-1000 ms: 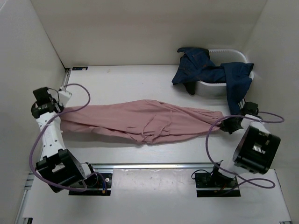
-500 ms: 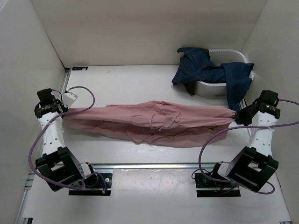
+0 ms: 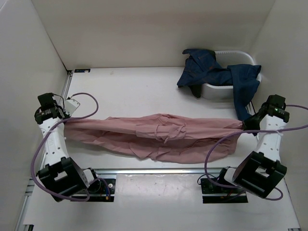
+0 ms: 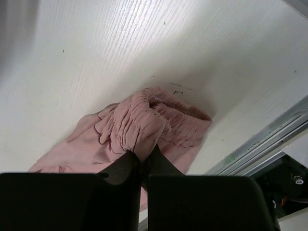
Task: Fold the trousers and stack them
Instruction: Move the trousers to the center of the board
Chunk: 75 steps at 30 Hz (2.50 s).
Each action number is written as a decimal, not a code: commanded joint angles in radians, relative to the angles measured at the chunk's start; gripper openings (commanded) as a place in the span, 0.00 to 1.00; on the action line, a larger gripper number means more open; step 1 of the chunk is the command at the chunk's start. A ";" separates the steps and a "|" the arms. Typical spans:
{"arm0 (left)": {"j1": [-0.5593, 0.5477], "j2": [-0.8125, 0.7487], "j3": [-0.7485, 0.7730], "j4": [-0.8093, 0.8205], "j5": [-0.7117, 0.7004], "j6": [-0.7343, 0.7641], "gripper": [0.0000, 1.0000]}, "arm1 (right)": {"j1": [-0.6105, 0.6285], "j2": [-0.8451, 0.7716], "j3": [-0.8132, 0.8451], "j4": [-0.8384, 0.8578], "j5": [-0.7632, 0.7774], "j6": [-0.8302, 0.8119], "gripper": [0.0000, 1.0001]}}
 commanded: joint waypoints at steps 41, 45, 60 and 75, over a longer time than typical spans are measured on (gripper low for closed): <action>0.053 0.106 -0.218 -0.129 -0.020 -0.177 0.14 | -0.076 0.221 -0.044 0.116 -0.121 -0.095 0.09; 0.053 0.095 -0.143 -0.114 -0.020 -0.177 0.14 | -0.076 0.210 -0.044 0.106 -0.130 -0.095 0.00; -0.016 0.600 0.602 -0.037 0.179 -0.422 0.14 | 0.004 0.469 0.273 0.181 -0.265 0.029 0.00; -0.043 0.728 0.658 -0.089 0.004 -0.496 0.63 | 0.069 0.531 0.470 0.038 -0.131 -0.111 0.75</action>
